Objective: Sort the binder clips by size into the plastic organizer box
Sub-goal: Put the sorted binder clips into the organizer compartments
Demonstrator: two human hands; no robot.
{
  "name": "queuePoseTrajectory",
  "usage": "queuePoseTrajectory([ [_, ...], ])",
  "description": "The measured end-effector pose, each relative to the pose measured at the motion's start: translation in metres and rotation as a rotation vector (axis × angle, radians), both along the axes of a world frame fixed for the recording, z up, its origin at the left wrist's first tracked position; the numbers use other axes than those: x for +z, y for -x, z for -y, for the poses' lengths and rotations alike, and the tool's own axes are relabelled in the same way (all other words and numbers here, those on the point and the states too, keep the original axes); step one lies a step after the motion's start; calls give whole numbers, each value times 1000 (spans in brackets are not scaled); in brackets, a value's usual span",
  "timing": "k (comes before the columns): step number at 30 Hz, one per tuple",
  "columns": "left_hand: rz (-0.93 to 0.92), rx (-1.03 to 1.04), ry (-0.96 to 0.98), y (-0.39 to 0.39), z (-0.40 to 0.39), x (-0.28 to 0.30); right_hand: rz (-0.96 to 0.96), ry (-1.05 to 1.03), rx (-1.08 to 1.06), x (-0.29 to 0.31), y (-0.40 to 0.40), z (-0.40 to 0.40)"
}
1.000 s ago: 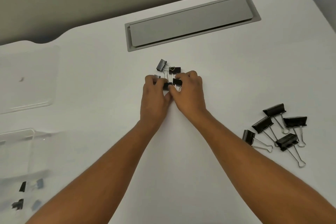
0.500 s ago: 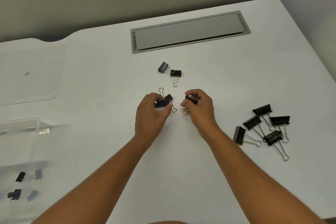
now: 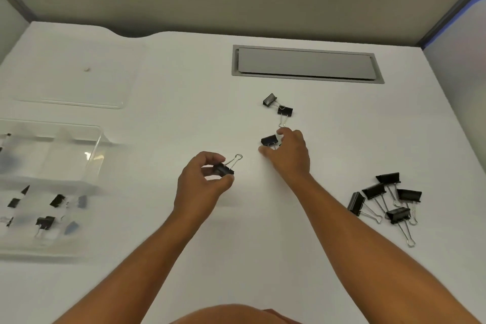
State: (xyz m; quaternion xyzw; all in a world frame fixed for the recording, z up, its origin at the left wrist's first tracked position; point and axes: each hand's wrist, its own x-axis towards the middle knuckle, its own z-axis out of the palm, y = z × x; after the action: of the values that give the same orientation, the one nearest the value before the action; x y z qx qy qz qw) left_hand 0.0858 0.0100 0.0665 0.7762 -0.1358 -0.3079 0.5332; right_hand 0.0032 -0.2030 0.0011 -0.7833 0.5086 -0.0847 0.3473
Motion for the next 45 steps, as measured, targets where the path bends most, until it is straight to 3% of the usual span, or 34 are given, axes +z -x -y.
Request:
queuePoseTrajectory([
  [3, -29, -3, 40, -13, -22, 5, 11, 48, -18, 4, -5, -6],
  [5, -48, 2, 77, -23, -38, 10, 125, 1, -52, 11, -9, -19],
  [10, -124, 54, 193, -57, -84, 19, 413, -407, -55, 47, -34, -86],
  [13, -103, 144, 245, -81, -113, 24, 480, -582, -22, 65, -59, -134],
  [27, 416, 359, 10, -238, -247, 11, 455, -643, 270, 98, -202, -286],
  [32, 509, 147, -229, -275, -266, -10, 428, -541, 361, 100, -227, -316],
  [34, 475, 120, -206, -280, -274, -12, 395, -452, 412, 100, -237, -321],
  [39, 521, 341, -122, -272, -292, -6, 306, -140, 632, 107, -281, -323],
  [45, 461, 375, -97, -255, -309, -7, 32, 128, 1021, 98, -345, -325],
])
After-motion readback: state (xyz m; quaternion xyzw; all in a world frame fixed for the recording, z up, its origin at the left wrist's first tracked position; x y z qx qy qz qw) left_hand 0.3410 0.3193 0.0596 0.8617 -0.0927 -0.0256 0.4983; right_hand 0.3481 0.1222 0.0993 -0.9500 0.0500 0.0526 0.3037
